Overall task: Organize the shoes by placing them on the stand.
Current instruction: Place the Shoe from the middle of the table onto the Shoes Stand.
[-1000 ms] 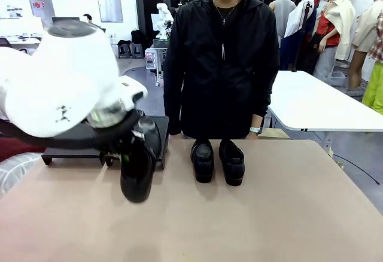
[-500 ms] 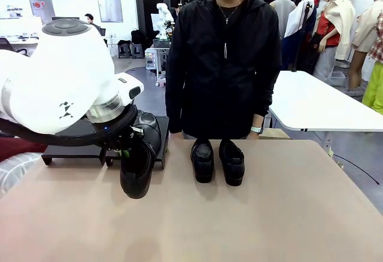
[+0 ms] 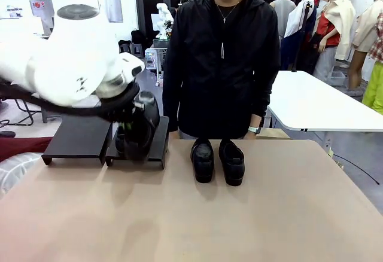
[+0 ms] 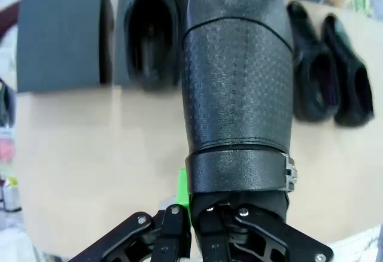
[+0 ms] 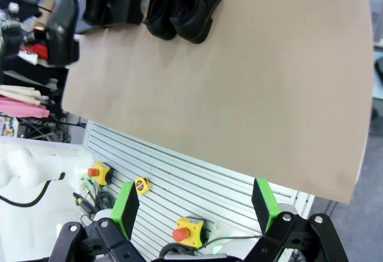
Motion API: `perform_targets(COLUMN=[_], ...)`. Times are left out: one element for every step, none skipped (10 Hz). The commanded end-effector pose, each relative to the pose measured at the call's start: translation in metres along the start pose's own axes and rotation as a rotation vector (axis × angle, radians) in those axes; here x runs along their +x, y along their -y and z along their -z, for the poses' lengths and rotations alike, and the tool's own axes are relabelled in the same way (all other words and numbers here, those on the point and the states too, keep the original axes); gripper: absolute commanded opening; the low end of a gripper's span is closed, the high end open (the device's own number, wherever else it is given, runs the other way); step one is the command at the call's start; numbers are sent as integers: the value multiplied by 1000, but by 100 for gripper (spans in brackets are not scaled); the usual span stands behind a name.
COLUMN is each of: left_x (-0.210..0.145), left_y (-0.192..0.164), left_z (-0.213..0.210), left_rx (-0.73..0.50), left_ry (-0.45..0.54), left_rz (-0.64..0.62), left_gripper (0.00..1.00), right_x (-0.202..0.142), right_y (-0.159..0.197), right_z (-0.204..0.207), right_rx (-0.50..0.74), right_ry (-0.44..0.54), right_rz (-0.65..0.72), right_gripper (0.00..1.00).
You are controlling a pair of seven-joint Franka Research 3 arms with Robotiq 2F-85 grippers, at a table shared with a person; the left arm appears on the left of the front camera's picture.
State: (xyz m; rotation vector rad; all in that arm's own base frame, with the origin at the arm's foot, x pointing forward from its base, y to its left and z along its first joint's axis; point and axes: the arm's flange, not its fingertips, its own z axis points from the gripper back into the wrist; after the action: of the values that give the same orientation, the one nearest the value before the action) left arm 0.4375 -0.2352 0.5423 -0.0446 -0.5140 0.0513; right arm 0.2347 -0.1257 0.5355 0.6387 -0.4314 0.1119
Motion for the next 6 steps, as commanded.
perform_targets(left_x=[53,74,87,98,108,112], left_y=[23,22,21,22,23,22], left_z=[20,36,50,64,81,97], left_rx=[-13,-28,-2,-1,13,27], left_ry=[1,-32,-10,23,30,1], left_rz=[39,39,26,11,-25,-22], left_gripper=[0,0,0,0,0,0], right_x=[0,0,0,0,0,0], right_y=[-1,-1,-1,-1,-1,-1], right_z=[-1,-1,-1,-1,-1,-1], right_rx=[15,15,15,15,15,15], right_ry=[8,8,8,8,8,8], right_rz=[-8,-8,-8,-8,-8,-8], right_gripper=[100,100,100,100,100,100])
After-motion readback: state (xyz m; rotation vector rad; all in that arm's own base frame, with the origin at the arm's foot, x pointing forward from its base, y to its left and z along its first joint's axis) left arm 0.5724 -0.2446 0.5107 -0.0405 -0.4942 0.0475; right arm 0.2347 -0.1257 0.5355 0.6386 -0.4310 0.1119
